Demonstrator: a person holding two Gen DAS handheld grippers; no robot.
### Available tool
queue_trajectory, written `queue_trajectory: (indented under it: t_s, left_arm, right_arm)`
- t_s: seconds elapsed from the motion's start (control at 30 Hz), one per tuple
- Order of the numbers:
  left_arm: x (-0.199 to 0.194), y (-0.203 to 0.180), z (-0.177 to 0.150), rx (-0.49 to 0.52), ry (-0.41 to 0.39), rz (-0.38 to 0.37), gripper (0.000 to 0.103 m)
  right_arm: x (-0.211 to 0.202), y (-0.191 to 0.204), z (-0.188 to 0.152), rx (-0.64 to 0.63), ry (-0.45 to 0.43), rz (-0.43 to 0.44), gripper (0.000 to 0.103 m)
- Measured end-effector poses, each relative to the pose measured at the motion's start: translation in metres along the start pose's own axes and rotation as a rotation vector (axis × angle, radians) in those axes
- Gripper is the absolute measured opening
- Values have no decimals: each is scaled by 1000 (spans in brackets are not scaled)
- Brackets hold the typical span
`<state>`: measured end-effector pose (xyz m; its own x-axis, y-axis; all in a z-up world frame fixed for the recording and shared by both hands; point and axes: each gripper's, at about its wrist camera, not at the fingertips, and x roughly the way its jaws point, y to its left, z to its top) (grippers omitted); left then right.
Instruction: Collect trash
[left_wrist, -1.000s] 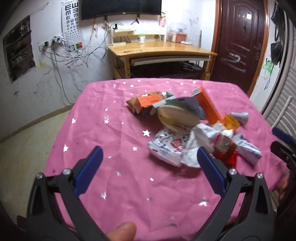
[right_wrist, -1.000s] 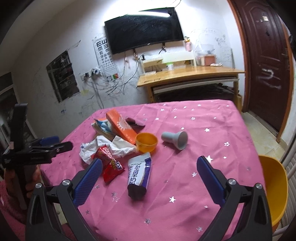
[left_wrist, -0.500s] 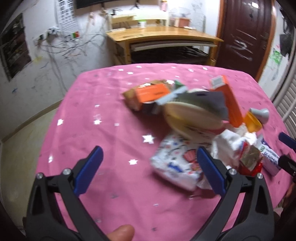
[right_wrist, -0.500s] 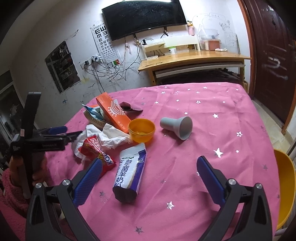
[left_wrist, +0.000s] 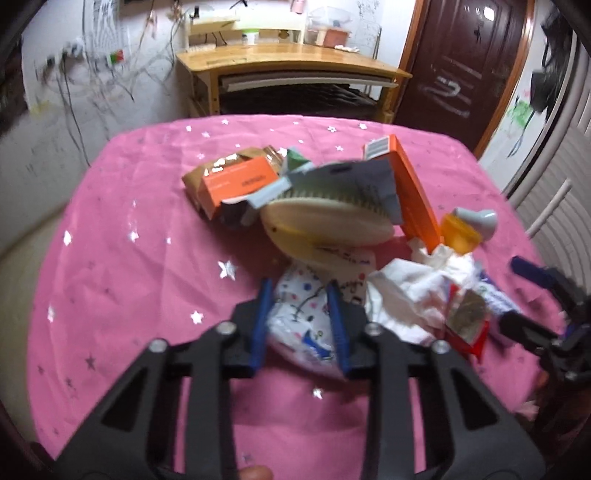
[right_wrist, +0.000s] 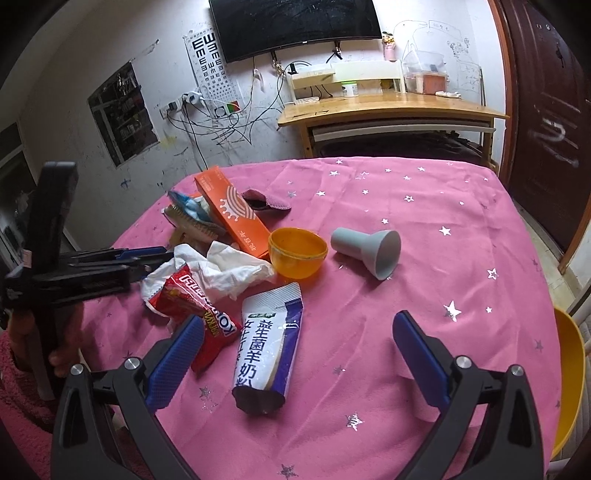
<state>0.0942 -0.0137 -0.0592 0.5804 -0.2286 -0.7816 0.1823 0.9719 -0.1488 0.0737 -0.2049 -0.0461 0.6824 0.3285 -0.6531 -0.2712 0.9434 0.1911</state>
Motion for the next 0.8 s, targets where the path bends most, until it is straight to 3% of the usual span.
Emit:
queue_trajectory:
  t_s: [0.23,0.37,0.4,0.53,0.8]
  left_arm:
    - [-24,20,-10,-58,-16,-59,21]
    - [-44,30,-11,-60,-54,-34,21]
    - [-49,33,-13,-64,-63,-26,21]
    - [-62,42,-14,-73,-94,0,21]
    - [-69,49,-18,-77,-81,-38,21]
  right_arm:
    - [8,6,4,-12,28,12,96]
    - [10,9,5,-19,39,4,95]
    - [10,10,5,-22,40,0,94]
    - [8,12,3,-34,46,-21,64]
    - [-4,10,0,-21,27,-21,59]
